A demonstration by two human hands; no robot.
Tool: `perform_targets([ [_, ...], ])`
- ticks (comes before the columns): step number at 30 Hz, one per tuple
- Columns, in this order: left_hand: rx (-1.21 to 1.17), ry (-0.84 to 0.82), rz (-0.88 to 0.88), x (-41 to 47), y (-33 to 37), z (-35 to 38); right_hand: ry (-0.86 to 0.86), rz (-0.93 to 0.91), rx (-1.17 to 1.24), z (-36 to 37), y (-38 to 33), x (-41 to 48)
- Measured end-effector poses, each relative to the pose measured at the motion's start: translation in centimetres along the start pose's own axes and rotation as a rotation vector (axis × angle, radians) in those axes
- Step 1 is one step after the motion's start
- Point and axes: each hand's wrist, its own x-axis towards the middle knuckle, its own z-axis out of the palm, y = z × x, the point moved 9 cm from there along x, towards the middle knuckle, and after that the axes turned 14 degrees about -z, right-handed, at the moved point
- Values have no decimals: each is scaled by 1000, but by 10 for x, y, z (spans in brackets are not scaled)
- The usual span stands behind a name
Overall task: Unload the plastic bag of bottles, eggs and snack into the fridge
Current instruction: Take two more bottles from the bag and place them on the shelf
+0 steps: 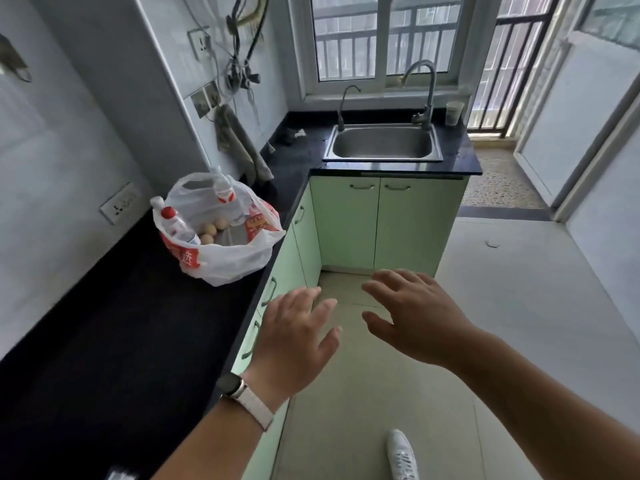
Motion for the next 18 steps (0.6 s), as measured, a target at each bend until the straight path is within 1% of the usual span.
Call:
perform_targets([
  [5, 59, -31, -30, 70, 23, 21, 11, -46, 13, -10, 70, 42],
  [10, 127, -16, -135, 131, 23, 18, 22, -143, 7, -26, 118, 94],
  [14, 153, -5, -232, 159, 6, 14, 10, -252, -6, -30, 131, 135],
  [18, 173, 16, -338, 168, -21, 8, -6, -358, 14, -30, 124, 170],
])
